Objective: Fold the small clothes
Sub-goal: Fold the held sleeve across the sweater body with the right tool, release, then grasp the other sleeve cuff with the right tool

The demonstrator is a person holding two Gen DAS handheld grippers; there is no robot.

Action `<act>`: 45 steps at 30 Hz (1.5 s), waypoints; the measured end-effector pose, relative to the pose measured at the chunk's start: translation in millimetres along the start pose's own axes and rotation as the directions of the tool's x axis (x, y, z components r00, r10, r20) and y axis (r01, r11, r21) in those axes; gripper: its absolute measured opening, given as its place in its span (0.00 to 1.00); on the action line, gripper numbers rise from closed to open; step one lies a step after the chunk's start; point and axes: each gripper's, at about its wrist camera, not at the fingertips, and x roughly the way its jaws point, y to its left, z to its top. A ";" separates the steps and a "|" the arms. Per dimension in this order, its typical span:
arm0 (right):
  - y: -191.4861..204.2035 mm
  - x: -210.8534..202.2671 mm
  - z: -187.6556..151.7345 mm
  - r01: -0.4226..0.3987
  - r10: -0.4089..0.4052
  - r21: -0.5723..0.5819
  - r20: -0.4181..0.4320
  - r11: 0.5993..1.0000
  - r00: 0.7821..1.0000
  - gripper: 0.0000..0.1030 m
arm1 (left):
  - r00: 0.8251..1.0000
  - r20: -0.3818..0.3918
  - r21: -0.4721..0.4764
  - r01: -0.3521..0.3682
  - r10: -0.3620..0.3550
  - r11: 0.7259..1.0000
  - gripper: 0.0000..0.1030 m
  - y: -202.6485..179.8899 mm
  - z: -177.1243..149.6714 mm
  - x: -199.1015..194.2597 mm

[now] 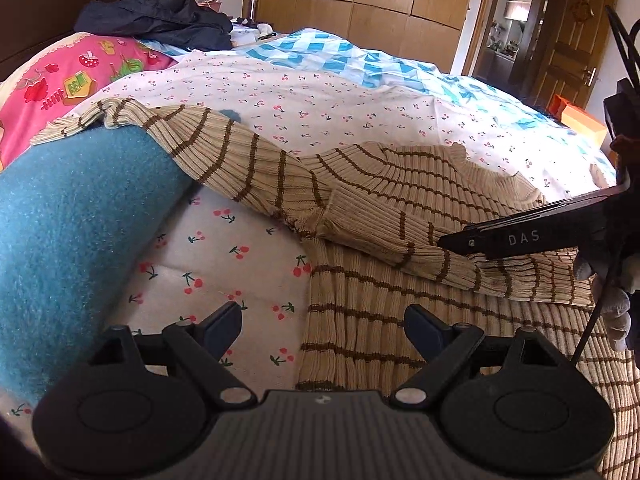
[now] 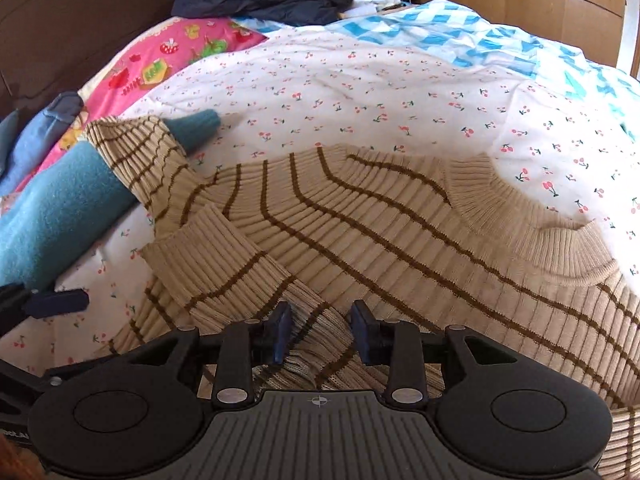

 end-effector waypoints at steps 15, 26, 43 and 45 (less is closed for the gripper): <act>-12.9 11.6 30.7 0.101 -0.103 0.041 0.037 0.994 0.994 0.11 | 1.000 0.019 0.011 -0.009 0.009 1.000 0.90 -1.9 0.4 0.4; -30.9 -67.5 -47.8 0.242 -0.272 0.200 0.135 0.949 0.953 0.13 | 0.999 0.035 0.033 -0.013 0.011 0.999 0.90 -5.8 -2.2 -1.5; -98.9 -100.2 -107.2 0.402 -0.473 0.473 0.035 0.784 0.880 0.15 | 0.997 0.077 0.124 -0.032 0.023 0.992 0.90 -46.9 18.4 -3.2; -86.5 -109.9 -101.3 0.382 -0.462 0.448 0.081 0.808 0.883 0.16 | 0.994 0.085 0.121 -0.079 0.069 0.989 0.90 -38.2 15.7 -5.5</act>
